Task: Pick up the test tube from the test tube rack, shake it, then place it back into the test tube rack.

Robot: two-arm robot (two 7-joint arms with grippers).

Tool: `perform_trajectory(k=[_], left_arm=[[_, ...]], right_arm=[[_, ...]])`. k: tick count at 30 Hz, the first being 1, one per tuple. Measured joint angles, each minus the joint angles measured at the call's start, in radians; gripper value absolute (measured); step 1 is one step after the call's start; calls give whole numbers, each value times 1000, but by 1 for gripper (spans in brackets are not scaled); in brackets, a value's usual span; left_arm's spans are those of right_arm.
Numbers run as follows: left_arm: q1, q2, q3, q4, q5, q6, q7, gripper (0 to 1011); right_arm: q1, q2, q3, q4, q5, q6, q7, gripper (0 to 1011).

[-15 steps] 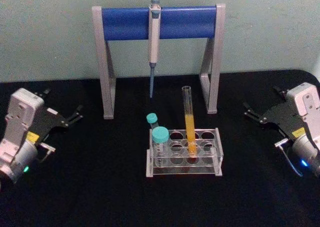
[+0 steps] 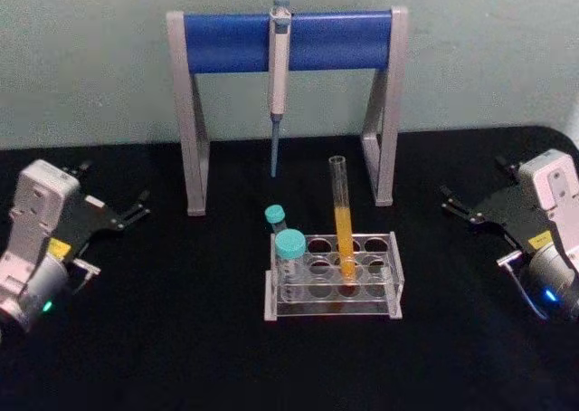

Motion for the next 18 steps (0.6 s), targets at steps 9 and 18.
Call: perform_trajectory(k=[9, 18], left_arm=[[0, 0, 0, 0, 0, 0, 0, 1001], [0, 0, 0, 0, 0, 0, 0, 1001]], right_arm=[[0, 0, 0, 0, 0, 0, 0, 1000], [0, 0, 0, 0, 0, 0, 0, 1000]])
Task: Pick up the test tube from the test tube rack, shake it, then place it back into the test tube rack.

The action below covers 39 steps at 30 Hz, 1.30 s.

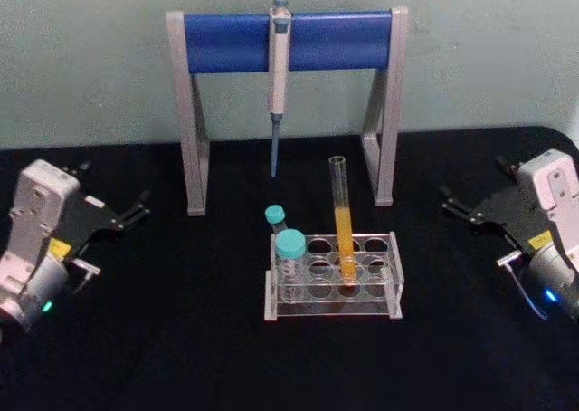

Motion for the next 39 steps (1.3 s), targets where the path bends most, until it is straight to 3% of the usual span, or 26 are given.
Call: perform_trajectory(k=[21, 31, 39], left_arm=[[0, 0, 0, 0, 0, 0, 0, 1001], [0, 0, 0, 0, 0, 0, 0, 1001], [0, 0, 0, 0, 0, 0, 0, 1001]], right_arm=[[-2, -1, 3, -2, 0, 1, 0, 1000], [-37, -9, 41, -65, 34, 39, 34, 1000], [-76, 12, 74, -148, 83, 95, 98, 1000]])
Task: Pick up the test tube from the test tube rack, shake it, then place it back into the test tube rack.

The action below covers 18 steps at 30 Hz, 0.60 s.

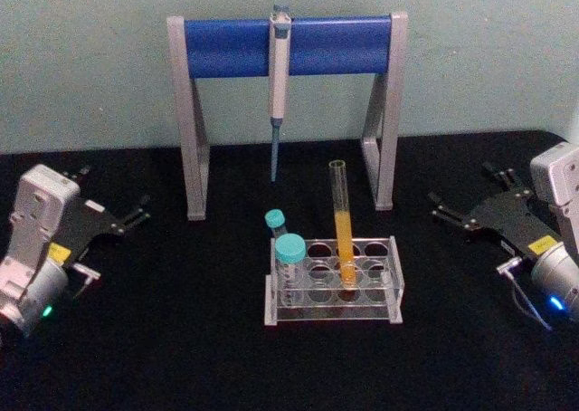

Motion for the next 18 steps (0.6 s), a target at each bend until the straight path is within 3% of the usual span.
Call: perform_trajectory(k=[9, 18], left_arm=[[0, 0, 0, 0, 0, 0, 0, 1001], [0, 0, 0, 0, 0, 0, 0, 1001]], right_arm=[[-50, 44, 24, -99, 45, 55, 98, 1000], [-84, 48, 56, -153, 108, 114, 167, 1000]])
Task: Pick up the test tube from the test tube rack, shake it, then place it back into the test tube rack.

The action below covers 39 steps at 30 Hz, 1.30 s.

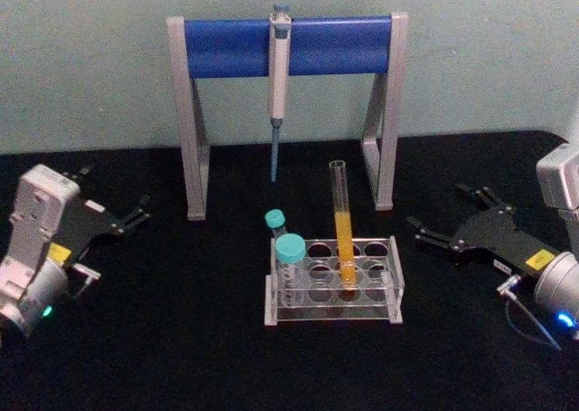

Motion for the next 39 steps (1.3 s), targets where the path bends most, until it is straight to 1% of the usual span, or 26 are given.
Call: perform_trajectory(k=[3, 5, 12, 16, 22, 30, 39], left_arm=[[0, 0, 0, 0, 0, 0, 0, 1001], [0, 0, 0, 0, 0, 0, 0, 1001], [0, 0, 0, 0, 0, 0, 0, 1001], [0, 0, 0, 0, 0, 0, 0, 1001], [0, 0, 0, 0, 0, 0, 0, 1001], [0, 0, 0, 0, 0, 0, 0, 1001], [0, 0, 0, 0, 0, 0, 0, 1001]], right_arm=[[-2, -6, 5, -7, 15, 16, 16, 1000], [0, -18, 7, -10, 26, 35, 34, 1000], [19, -44, -4, -8, 29, 70, 65, 1000], [39, -62, -17, 1, 22, 96, 80, 1000], [83, -98, -41, 32, 2, 140, 105, 1000], [124, -128, -65, 67, -19, 170, 131, 1000], [156, -156, -86, 100, -33, 187, 148, 1000]])
